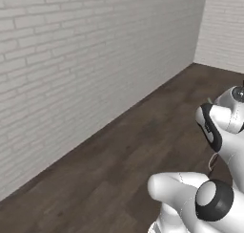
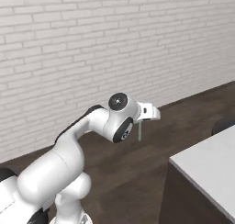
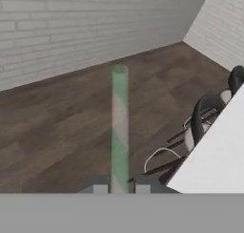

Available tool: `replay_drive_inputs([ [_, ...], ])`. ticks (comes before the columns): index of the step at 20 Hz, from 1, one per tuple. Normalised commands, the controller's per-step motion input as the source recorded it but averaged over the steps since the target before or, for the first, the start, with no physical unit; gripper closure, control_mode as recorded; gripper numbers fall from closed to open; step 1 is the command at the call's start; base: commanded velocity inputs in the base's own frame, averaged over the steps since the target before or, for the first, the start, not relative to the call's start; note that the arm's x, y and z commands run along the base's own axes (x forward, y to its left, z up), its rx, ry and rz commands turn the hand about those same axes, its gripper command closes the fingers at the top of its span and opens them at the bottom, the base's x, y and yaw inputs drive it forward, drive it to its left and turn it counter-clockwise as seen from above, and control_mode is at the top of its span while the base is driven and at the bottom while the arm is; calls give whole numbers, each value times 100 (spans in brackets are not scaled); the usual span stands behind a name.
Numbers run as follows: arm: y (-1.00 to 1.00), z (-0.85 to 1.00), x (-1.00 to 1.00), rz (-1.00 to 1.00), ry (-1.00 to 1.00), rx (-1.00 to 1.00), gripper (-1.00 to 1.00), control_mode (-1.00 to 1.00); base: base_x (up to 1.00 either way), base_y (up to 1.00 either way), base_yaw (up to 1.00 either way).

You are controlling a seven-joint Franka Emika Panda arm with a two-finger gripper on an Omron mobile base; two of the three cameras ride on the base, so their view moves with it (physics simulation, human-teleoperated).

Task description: Take a straw from the drawer in front and place it inside the glass cup on the dining counter.

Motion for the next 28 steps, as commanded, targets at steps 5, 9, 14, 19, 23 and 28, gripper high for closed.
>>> replay_drive_inputs([
  [5, 0, 0, 0, 0, 0, 0, 100, 100, 95, 48, -49],
  [9, 0, 0, 0, 0, 0, 0, 100, 100, 96, 57, -52],
  [14, 0, 0, 0, 0, 0, 0, 100, 100, 100, 56, -51],
  [19, 0, 0, 0, 0, 0, 0, 100, 100, 100, 49, -52],
  [23, 0, 0, 0, 0, 0, 0, 100, 100, 100, 44, -52],
  [28, 0, 0, 0, 0, 0, 0, 100, 100, 99, 45, -56],
])
